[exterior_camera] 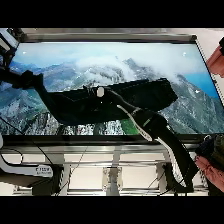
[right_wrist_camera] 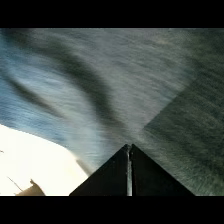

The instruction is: Fold the clothes and pants, and hang the long-sleeved shirts on hangers.

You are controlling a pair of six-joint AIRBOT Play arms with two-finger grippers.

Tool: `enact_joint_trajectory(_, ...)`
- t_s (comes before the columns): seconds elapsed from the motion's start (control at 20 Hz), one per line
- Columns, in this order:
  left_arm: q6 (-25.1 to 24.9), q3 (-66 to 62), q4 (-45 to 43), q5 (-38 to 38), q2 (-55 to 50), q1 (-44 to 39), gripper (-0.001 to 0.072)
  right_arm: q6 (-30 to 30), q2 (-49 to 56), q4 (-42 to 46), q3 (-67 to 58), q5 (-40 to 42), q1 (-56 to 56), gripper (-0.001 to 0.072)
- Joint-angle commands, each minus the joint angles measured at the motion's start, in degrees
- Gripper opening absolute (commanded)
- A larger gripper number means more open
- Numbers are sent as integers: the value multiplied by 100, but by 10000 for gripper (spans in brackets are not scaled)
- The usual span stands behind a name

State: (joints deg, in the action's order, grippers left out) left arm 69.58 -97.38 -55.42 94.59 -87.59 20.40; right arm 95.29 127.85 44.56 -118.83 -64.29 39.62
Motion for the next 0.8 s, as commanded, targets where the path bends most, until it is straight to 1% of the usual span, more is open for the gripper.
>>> enact_joint_trajectory(0.0,-15,-258,210,-24,55,-704,24,-407,-695,35,-63,-271,-511,19)
enact_joint_trajectory(0.25,20,-332,192,-120,50,-2063,24,-470,-2308,1445,-61,-1305,-1786,19)
enact_joint_trajectory(0.35,70,-332,192,-227,50,-2592,24,-468,-2865,1860,-61,-1567,-2295,18)
enact_joint_trajectory(0.45,70,-332,190,-474,35,-3169,24,-463,-3305,2044,-61,-1731,-2763,19)
enact_joint_trajectory(0.55,81,-332,87,-828,-66,-3709,24,-468,-3613,2048,-46,-1893,-3141,19)
enact_joint_trajectory(0.75,372,-332,-566,-1115,-660,-4669,24,-470,-3921,2059,164,-2186,-3486,19)
